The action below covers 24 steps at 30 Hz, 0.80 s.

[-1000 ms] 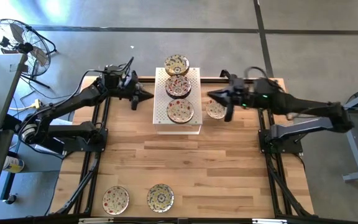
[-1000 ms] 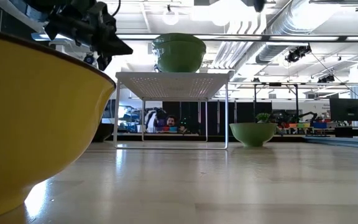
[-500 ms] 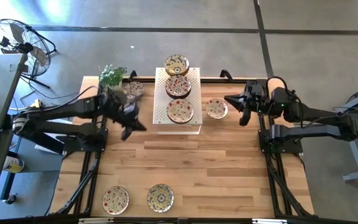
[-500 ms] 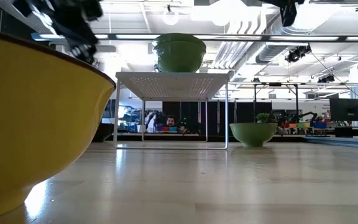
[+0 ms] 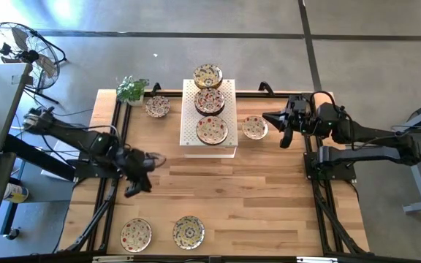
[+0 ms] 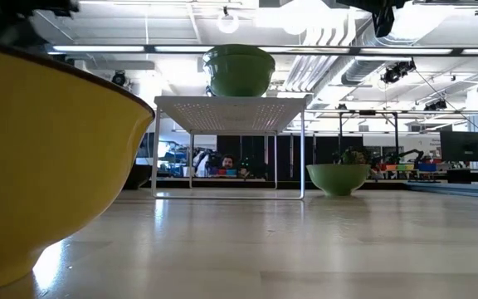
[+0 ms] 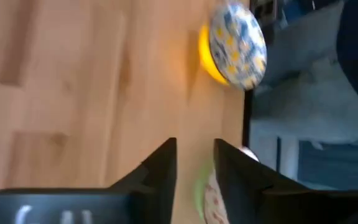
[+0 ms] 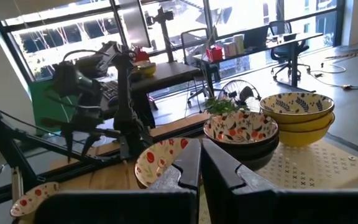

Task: Pick & Place Mini bowls
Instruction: Stack the red patterned bowl on top of the red patterned bowl

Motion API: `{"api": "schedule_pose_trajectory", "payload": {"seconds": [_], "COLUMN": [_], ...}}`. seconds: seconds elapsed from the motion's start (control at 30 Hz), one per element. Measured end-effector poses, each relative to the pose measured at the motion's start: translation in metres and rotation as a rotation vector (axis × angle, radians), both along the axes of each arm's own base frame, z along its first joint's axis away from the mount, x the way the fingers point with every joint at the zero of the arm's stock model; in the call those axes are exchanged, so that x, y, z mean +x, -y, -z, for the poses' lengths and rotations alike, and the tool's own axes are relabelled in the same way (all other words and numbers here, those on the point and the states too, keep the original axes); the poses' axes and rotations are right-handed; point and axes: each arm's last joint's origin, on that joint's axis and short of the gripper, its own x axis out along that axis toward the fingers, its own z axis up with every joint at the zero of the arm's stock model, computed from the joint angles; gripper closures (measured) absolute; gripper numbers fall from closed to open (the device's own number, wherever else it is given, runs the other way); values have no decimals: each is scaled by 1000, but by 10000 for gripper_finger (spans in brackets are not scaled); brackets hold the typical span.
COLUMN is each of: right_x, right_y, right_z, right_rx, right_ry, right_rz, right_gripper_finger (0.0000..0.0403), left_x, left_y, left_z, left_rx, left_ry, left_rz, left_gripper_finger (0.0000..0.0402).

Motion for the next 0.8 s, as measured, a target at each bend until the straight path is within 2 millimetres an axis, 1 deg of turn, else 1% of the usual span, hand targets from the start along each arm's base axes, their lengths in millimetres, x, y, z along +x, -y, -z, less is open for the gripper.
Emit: {"api": "schedule_pose_trajectory", "payload": {"seconds": [0.1, 0.17, 0.3, 0.47, 0.57, 0.67, 0.8], "right_x": [0, 0, 0, 0, 0, 0, 0], "right_y": [0, 0, 0, 0, 0, 0, 0], "right_z": [0, 0, 0, 0, 0, -1, -3], "right_rx": [0, 0, 6, 7, 7, 5, -2], "right_ry": [0, 0, 1, 2, 3, 13, 29], "right_rz": [0, 0, 0, -3, -4, -4, -4], "right_gripper_finger": [402, 401, 402, 401, 402, 401, 402], "left_x": [-6, -9, -11, -4, 0, 5, 15], "left_y": [16, 28, 52, 79, 90, 95, 105], "left_z": [2, 6, 17, 36, 50, 64, 74], "left_rx": [-22, -9, 46, 117, 173, 214, 190], "left_ry": [-41, -68, -119, -144, -184, -235, -232], "left_rz": [77, 141, 248, 307, 302, 289, 272], "left_gripper_finger": [269, 257, 250, 250, 250, 250, 250]}}
